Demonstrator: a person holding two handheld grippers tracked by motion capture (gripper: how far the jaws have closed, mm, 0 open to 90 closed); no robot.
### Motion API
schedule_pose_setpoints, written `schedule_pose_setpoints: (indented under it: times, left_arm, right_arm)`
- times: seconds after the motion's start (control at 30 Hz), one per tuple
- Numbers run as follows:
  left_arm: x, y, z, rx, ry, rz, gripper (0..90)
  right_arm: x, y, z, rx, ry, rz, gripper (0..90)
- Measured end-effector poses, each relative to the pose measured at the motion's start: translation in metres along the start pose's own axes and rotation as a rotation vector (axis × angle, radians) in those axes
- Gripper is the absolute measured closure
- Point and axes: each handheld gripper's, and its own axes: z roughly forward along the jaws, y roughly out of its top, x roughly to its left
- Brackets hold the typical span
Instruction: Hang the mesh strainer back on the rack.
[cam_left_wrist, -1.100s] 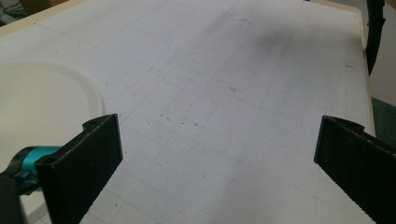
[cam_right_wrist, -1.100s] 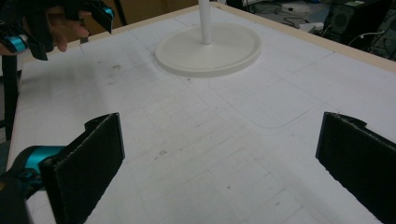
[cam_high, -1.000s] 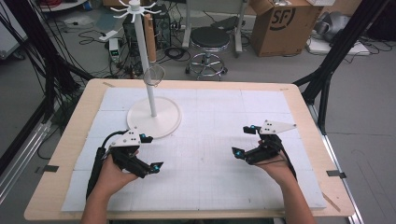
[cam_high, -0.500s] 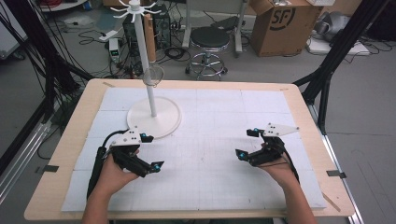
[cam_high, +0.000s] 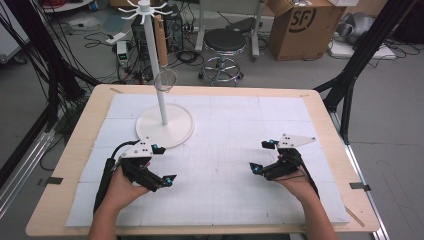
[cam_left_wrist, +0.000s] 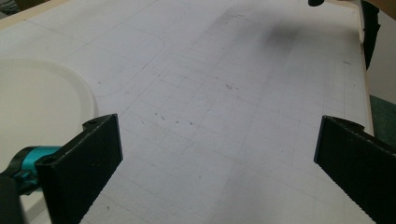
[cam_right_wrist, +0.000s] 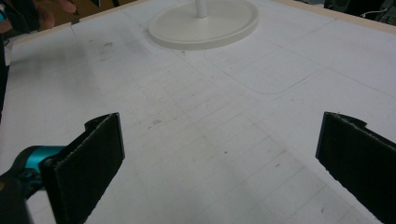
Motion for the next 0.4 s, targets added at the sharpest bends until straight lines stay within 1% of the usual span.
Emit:
schedule_pose_setpoints:
  times: [0.07,0.1,0.13,0.17,0.4]
  left_arm:
    - [-0.0002,0.0002,-0.0005,-0.003,0.001,-0.002,1.6]
    - [-0.0002,0.0002,-0.0011,-0.001,0.002,-0.002,1.6]
    - [0.0,0.0002,-0.0011,-0.003,0.003,-0.004,1.6]
    - [0.0002,0.0002,-0.0008,-0.005,0.002,-0.006,1.6]
    - [0.0014,-0.0008,0.002,0.011,0.002,-0.006,1.6]
  right_arm:
    - [0.0004,-0.0004,0.0003,0.001,0.005,0.005,0.3]
    - [0.0005,-0.0005,0.0003,0.005,0.002,0.008,0.3]
    - [-0.0002,-0.0008,0.0005,0.008,-0.002,-0.001,0.3]
    - [-0.0001,-0.001,0.0005,0.008,0.0,0.005,0.3]
    - [-0.0015,-0.0017,0.0004,0.01,0.006,0.008,0.2]
